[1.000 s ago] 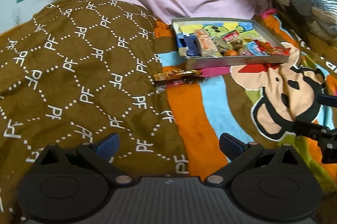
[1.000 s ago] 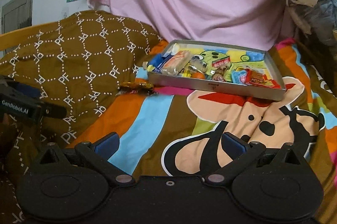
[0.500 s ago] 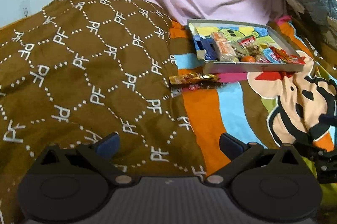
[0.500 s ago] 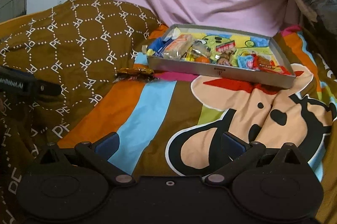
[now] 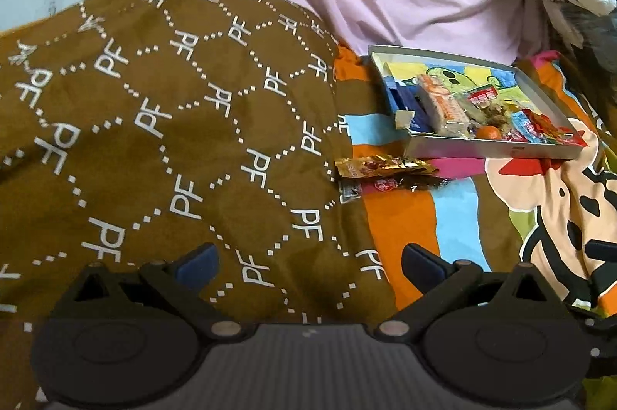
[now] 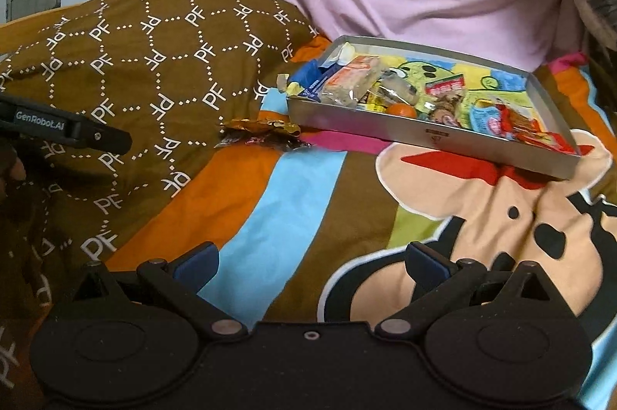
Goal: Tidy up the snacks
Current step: 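Lift both tools out of the tray and back toward the remaining snacks, then lower the left tool onto the gold duck-snack packet while the right tool approaches the dried-meat packet, then grasp the gold duck packet with the left tool while the right tool grasps the dried-meat packet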
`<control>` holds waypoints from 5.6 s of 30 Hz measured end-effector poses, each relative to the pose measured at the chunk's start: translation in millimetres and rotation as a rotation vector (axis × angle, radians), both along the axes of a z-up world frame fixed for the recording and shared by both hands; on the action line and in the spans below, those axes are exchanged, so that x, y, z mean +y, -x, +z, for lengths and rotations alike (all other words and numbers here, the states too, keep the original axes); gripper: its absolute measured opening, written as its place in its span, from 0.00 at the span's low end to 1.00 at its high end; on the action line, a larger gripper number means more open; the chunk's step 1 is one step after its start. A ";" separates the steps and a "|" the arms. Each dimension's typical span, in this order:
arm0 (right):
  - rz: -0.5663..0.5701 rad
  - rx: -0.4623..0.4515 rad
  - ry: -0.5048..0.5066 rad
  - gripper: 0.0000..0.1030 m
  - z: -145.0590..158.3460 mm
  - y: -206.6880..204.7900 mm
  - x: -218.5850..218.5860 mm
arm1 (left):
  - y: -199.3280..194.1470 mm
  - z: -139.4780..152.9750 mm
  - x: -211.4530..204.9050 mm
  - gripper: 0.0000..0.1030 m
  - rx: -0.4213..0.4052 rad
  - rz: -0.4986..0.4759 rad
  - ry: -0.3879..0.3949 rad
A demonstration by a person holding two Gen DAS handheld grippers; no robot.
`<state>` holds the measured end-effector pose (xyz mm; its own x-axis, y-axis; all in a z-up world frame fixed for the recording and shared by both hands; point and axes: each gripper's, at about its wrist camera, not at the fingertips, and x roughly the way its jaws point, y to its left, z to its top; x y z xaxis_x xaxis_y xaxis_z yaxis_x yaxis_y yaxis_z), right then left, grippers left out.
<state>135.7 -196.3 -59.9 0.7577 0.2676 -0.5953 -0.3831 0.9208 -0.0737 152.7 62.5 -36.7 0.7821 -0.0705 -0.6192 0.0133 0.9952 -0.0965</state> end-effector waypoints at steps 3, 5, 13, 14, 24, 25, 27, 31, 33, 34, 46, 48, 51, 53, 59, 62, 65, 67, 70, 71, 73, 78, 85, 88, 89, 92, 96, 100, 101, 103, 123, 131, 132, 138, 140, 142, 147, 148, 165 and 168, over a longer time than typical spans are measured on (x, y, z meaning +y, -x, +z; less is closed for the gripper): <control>0.028 -0.007 0.001 0.99 -1.4 -10.9 5.1 | -4.1 -3.7 4.8 1.00 0.015 0.001 0.015; 0.050 -0.018 0.004 0.99 -2.2 -18.6 9.3 | -7.7 -5.5 7.3 1.00 0.023 0.000 0.018; 0.130 -0.063 0.007 0.99 -4.0 -62.0 28.3 | -32.2 -5.2 10.7 1.00 0.047 -0.026 0.034; 0.151 -0.065 0.006 0.99 -4.7 -69.1 30.3 | -38.0 -3.9 10.6 1.00 0.044 -0.039 0.034; 0.250 -0.048 0.021 0.88 -15.4 -123.0 44.5 | -108.7 16.9 -12.7 1.00 -0.050 -0.345 -0.079; 0.248 -0.051 0.016 0.88 -15.4 -126.9 45.0 | -112.9 16.2 -16.7 1.00 -0.057 -0.391 -0.093; 0.257 -0.041 0.001 0.87 -14.7 -135.0 46.4 | -124.0 11.7 -26.9 1.00 -0.060 -0.506 -0.133; 0.290 -0.022 -0.007 0.86 -17.1 -138.6 44.5 | -140.8 -1.1 -44.6 1.00 -0.036 -0.651 -0.213; 0.310 -0.010 0.008 0.84 -22.1 -139.2 43.7 | -151.3 -5.4 -50.2 1.00 -0.012 -0.699 -0.230; 0.314 -0.008 0.011 0.82 -24.2 -139.1 42.3 | -156.5 -6.7 -51.7 1.00 0.010 -0.724 -0.232; 0.338 -0.025 0.035 0.48 -34.1 -143.4 31.5 | -211.9 -22.9 -54.0 0.99 0.203 -0.807 -0.133; 0.344 -0.034 0.097 0.45 -34.6 -138.8 38.1 | -216.8 -24.7 -53.8 0.99 0.234 -0.808 -0.116; 0.336 -0.024 0.115 0.42 -32.3 -135.0 39.6 | -216.2 -26.0 -54.5 0.99 0.255 -0.798 -0.101; 0.337 -0.026 0.121 0.40 -31.7 -129.8 38.1 | -215.7 -26.2 -54.5 0.96 0.288 -0.790 -0.066; 0.335 0.006 0.078 0.37 -25.9 -113.2 31.3 | -205.9 -27.1 -41.5 0.88 0.351 -0.735 0.057; 0.337 0.023 0.084 0.40 -22.3 -111.9 31.1 | -201.3 -25.8 -33.8 0.88 0.373 -0.714 0.116; 0.342 0.026 0.071 0.46 -15.5 -120.2 30.4 | -203.5 -25.2 -31.8 0.88 0.361 -0.674 0.109; 0.358 0.045 0.057 0.57 -13.5 -127.1 31.5 | -209.9 -25.5 -29.4 0.88 0.371 -0.628 0.125; 0.389 0.114 0.043 0.69 -19.4 -143.6 37.0 | -218.8 -26.1 -33.3 0.88 0.373 -0.615 0.123; 0.387 0.132 0.024 0.71 -21.9 -149.2 37.7 | -221.3 -26.7 -35.6 0.88 0.372 -0.619 0.112; 0.377 0.152 -0.009 0.70 -24.1 -155.4 38.2 | -225.4 -27.7 -42.1 0.88 0.376 -0.618 0.088; 0.358 0.110 0.053 0.48 -25.4 -146.4 47.1 | -227.8 -26.9 -50.6 0.82 0.391 -0.600 0.060; 0.357 0.079 0.175 0.44 -26.1 -115.9 53.1 | -224.0 -25.6 -42.1 0.64 0.471 -0.516 0.130; 0.349 0.101 0.176 0.43 -27.2 -103.7 49.2 | -209.6 -24.7 -40.9 0.62 0.473 -0.495 0.153; 0.343 0.108 0.174 0.43 -27.8 -99.2 46.9 | -203.5 -24.6 -39.8 0.61 0.465 -0.484 0.156; 0.327 0.133 0.157 0.43 -29.8 -85.5 38.2 | -187.0 -23.5 -36.5 0.58 0.440 -0.424 0.164; 0.315 0.172 0.143 0.44 -34.4 -67.2 30.5 | -163.4 -25.5 -33.6 0.58 0.436 -0.353 0.212; 0.300 0.189 0.130 0.44 -32.9 -42.9 24.1 | -145.2 -32.4 -24.6 0.57 0.440 -0.310 0.286; 0.299 0.194 0.126 0.44 -31.5 -37.4 22.1 | -141.0 -34.0 -23.0 0.57 0.440 -0.296 0.304; 0.301 0.200 0.125 0.44 -29.6 -27.6 19.6 | -133.0 -35.6 -21.7 0.57 0.441 -0.285 0.320; 0.287 0.123 0.044 0.62 -38.7 -37.8 18.4 | -132.5 -26.5 -69.6 0.88 0.309 -0.282 0.004; 0.248 0.124 0.043 0.48 -44.9 -27.2 28.5 | -122.7 -30.6 -71.7 0.59 0.279 -0.258 -0.037; 0.244 0.131 0.040 0.48 -44.8 -26.4 28.4 | -119.6 -30.9 -70.9 0.58 0.276 -0.258 -0.037; 0.224 0.146 0.044 0.48 -41.2 -11.5 24.6 | -103.0 -28.0 -61.5 0.51 0.293 -0.244 0.003; 0.219 0.143 0.058 0.48 -39.9 -2.2 24.8 | -90.3 -26.4 -53.8 0.51 0.303 -0.234 0.040; 0.215 0.136 0.074 0.48 -38.0 7.7 26.1 | -76.1 -24.1 -46.6 0.52 0.307 -0.238 0.084; 0.218 0.109 0.132 0.48 -33.9 31.1 31.7 | -37.9 -19.4 -37.4 0.53 0.322 -0.236 0.115; 0.214 0.106 0.134 0.48 -33.5 33.5 31.6 | -33.8 -18.8 -36.4 0.53 0.328 -0.234 0.119; 0.180 0.112 0.141 0.51 -39.4 29.5 36.8 | 5.3 -22.4 -35.7 0.54 0.273 -0.205 0.144; 0.182 0.133 0.116 0.51 -40.3 23.5 33.7 | 4.7 -24.2 -40.8 0.54 0.265 -0.222 0.114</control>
